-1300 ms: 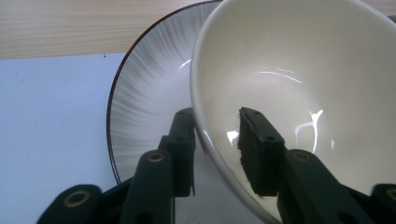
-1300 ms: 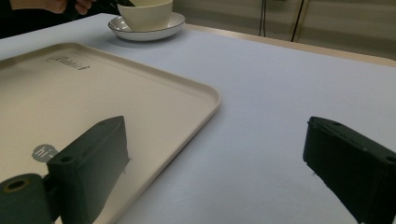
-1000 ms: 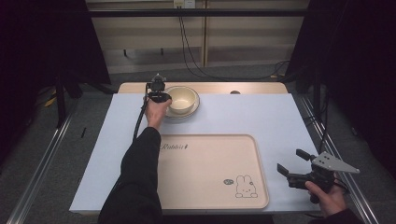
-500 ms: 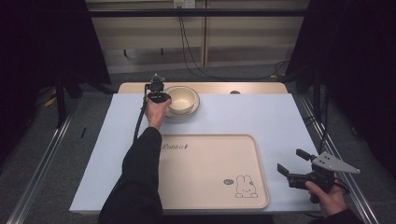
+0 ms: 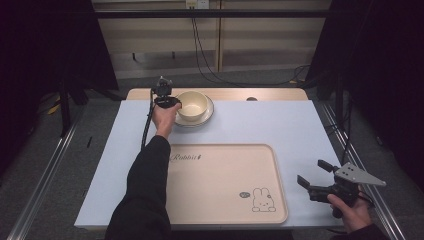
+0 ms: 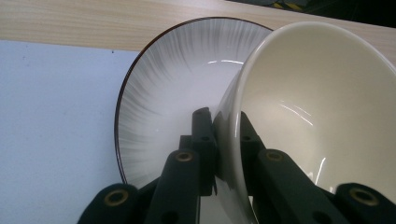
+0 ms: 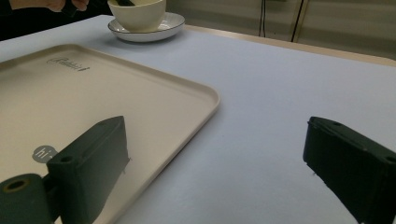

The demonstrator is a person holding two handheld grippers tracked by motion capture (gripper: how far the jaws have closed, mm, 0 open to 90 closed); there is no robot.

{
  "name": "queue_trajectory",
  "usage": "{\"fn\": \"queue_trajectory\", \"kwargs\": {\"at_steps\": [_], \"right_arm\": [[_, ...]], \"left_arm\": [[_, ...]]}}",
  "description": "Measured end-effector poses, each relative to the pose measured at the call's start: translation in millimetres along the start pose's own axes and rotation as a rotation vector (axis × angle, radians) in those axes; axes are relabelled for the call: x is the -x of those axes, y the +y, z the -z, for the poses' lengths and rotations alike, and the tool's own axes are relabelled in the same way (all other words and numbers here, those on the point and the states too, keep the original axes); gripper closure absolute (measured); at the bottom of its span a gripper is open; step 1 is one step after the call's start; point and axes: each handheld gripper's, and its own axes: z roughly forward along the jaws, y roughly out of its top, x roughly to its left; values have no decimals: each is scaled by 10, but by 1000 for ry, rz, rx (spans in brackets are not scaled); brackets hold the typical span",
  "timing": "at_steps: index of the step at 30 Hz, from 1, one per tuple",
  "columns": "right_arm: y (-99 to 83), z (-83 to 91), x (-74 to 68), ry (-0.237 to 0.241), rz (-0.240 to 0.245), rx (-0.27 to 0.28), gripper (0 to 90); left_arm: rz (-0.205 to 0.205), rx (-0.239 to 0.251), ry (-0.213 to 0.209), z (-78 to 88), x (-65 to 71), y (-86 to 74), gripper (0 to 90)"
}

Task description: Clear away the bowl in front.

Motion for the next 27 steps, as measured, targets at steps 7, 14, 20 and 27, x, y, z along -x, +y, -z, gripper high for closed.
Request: {"fn": "queue_trajectory", "kwargs": {"at_steps": [7,14,20,27], "right_arm": [[5,12,4,20,-17,18,40],[6,19,8,19,-13,25,42],[-1,-2,4,-1,-10,15,50],[1,0,1,0,-10,25,50]], "left_arm": [[-1,8,-12,81,-21,30,834],[8,29,-31,180,-34,60,833],[-1,41,-57,283,-40,54,834],[-4,56,-89,419,-93,42,834]]}}
